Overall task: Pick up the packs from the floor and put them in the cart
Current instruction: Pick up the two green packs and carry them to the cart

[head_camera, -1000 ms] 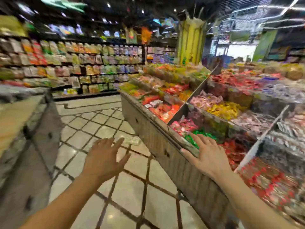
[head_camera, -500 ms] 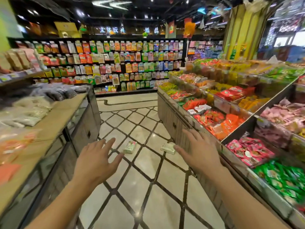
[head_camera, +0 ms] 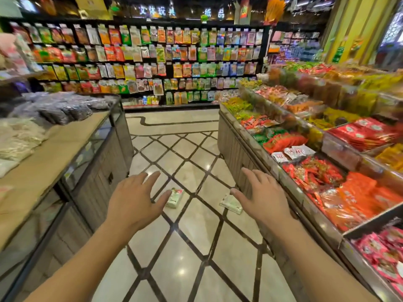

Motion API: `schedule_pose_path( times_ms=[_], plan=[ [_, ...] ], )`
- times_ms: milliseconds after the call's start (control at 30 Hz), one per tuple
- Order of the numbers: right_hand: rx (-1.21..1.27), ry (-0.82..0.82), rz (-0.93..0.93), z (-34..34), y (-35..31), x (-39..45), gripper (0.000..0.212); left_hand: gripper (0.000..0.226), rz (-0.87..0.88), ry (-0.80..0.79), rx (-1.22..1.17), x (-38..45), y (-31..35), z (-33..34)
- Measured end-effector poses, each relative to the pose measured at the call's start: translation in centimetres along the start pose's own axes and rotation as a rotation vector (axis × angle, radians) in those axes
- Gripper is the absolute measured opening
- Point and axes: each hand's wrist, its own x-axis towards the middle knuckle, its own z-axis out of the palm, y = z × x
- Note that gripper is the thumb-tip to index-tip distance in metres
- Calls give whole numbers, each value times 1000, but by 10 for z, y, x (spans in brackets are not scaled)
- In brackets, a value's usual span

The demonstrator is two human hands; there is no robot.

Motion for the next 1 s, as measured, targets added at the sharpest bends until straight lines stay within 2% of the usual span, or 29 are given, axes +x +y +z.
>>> schedule_pose_path(
  times_ms=[200, 300, 400, 733, 1000],
  plan=[
    [-31, -61, 15, 59, -3, 144, 79, 75, 31, -27, -40, 145, -33, 81],
    [5, -36, 39, 77, 1, 206, 89, 77, 50, -41, -101, 214, -46, 109],
    [9, -25, 49, 89, 10, 259, 87, 77, 64, -79, -100, 279, -57, 131],
    [-8, -100, 133, 162, 47, 450, 95, 76, 113, -115, -116, 482, -52, 233],
    [14, -160, 122, 244, 90, 636, 74, 79, 70, -198, -136, 655, -39, 343]
  ],
)
